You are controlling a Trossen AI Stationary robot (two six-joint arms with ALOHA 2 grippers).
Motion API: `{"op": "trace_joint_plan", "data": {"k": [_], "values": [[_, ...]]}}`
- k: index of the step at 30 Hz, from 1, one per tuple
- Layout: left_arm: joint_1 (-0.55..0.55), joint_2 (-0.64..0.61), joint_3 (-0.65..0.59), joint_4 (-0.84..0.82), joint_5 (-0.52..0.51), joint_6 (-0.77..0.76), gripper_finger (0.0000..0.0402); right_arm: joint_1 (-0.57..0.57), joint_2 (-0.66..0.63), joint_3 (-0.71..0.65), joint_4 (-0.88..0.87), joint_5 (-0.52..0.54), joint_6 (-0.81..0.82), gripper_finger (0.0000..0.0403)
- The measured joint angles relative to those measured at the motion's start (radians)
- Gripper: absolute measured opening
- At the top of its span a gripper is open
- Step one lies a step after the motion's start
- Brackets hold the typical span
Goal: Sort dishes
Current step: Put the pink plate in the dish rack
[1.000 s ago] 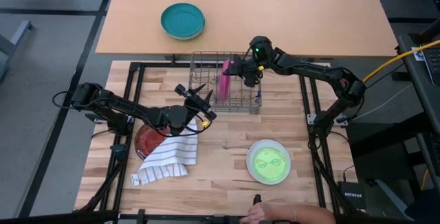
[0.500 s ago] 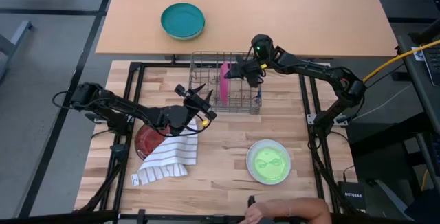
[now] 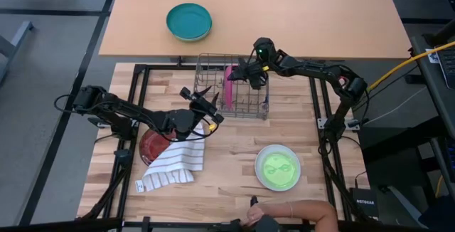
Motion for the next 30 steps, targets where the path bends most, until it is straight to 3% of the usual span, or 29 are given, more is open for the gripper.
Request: {"op": "trace_joint_plan", "data": {"k": [15,25,30], "values": [[0.015,0.0,0.0,0.0,-0.013,0.016,0.0155,0.003,-0.004,0.002,-0.042,0.142,0.0,0.0017],[0.015,0.0,0.0,0.0,-0.013,0.017,0.0155,0.003,-0.004,0.002,-0.048,0.151,0.001,0.0018],[0.015,0.0,0.0,0.0,-0.013,0.031,0.0155,0.015,-0.004,0.002,-0.048,0.225,0.025,0.0057]]}}
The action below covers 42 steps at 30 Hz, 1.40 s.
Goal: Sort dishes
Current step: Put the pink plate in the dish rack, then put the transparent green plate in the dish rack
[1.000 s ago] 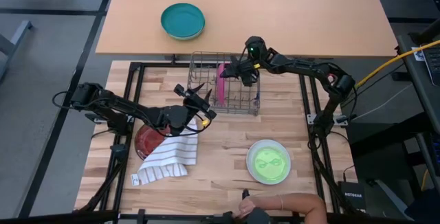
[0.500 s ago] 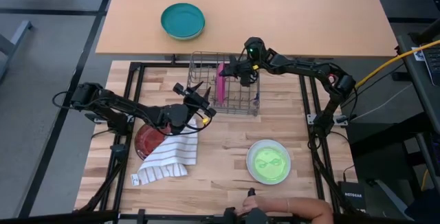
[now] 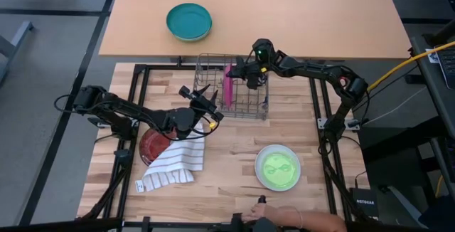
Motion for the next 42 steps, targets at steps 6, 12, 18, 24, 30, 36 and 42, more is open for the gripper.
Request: {"op": "trace_joint_plan", "data": {"k": [6,12,18,24,30,36,42], "values": [[0.0,0.0,0.0,0.0,0.0,0.0,0.0155,0.025,0.001,-0.001,-0.004,0.051,0.005,0.013],[0.0,0.0,0.0,0.0,0.0,0.004,0.0155,0.042,0.001,-0.002,-0.006,0.158,0.009,0.0163],[0.0,0.0,0.0,0.0,0.0,0.026,0.0155,0.054,-0.003,-0.001,0.001,0.317,0.078,0.0166],[0.0,0.0,0.0,0.0,0.0,0.026,0.0155,0.051,-0.012,-0.002,-0.002,0.362,0.081,0.0166],[0.0,0.0,0.0,0.0,0.0,0.026,0.0155,0.052,-0.041,-0.005,-0.025,0.374,0.081,0.0166],[0.0,0.0,0.0,0.0,0.0,0.025,0.0155,0.052,-0.058,-0.006,-0.011,0.384,0.08,0.0166],[0.0,0.0,0.0,0.0,0.0,0.026,0.0155,0.052,-0.063,-0.006,-0.012,0.46,0.082,0.0166]]}}
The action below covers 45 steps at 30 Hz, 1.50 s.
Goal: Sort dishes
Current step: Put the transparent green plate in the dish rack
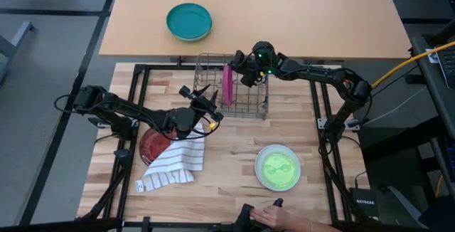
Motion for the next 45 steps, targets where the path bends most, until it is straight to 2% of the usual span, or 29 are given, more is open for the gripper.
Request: {"op": "trace_joint_plan", "data": {"k": [9,14,17,21,27,30,31,34,40,45], "values": [[0.018,0.0,0.0,0.0,0.0,-0.006,0.0155,0.06,-0.101,0.001,0.005,0.405,0.0,0.0166],[0.039,0.0,0.0,0.0,0.028,-0.073,0.0155,0.106,-0.175,0.002,0.006,0.633,-0.001,0.0166],[0.051,0.0,0.0,-0.001,0.155,-0.139,0.0155,0.14,-0.216,0.002,0.005,0.844,-0.001,0.0166],[0.058,0.0,0.0,-0.002,0.403,-0.224,0.0155,0.172,-0.261,0.003,0.006,1.125,0.041,0.0166],[0.046,0.0,0.0,-0.049,0.73,-0.372,0.0155,0.171,-0.321,0.003,0.006,1.433,0.167,0.0166],[0.032,-0.001,0.0,-0.095,0.867,-0.45,0.0155,0.176,-0.346,0.003,0.005,1.619,0.227,0.0166],[0.025,-0.001,0.0,-0.112,0.903,-0.473,0.0155,0.185,-0.357,0.003,-0.014,1.658,0.252,0.0166],[-0.004,-0.001,0.0,-0.166,0.951,-0.51,0.0155,0.228,-0.388,0.003,-0.083,1.676,0.332,0.0166],[-0.069,-0.001,0.0,-0.275,0.952,-0.524,0.0155,0.353,-0.394,0.004,-0.133,1.735,0.435,0.0166],[-0.115,-0.001,0.0,-0.294,0.952,-0.525,0.0155,0.521,-0.396,0.004,-0.177,1.756,0.461,0.0166]]}}
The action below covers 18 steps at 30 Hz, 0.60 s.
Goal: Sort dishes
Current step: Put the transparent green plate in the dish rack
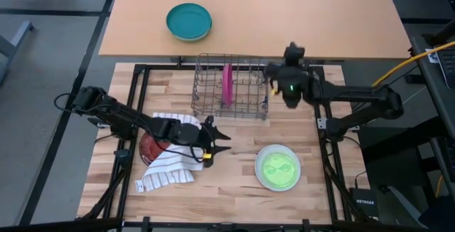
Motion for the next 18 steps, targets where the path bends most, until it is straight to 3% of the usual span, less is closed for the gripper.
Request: {"op": "trace_joint_plan", "data": {"k": [4,13,16,18], "values": [[-0.018,0.0,0.0,0.002,0.0,0.0,0.0155,0.154,-0.003,0.0,0.003,0.0,0.059,0.0166],[-0.018,0.0,0.0,0.005,-0.001,0.005,0.0155,0.512,-0.003,0.0,0.002,-0.01,0.413,0.0166],[-0.018,0.0,0.0,0.005,-0.008,0.007,0.0155,0.62,-0.005,0.0,-0.001,-0.09,0.563,0.0166],[-0.018,0.0,0.0,0.004,-0.014,0.007,0.0155,0.682,-0.017,0.0,-0.027,-0.197,0.699,0.0166]]}}
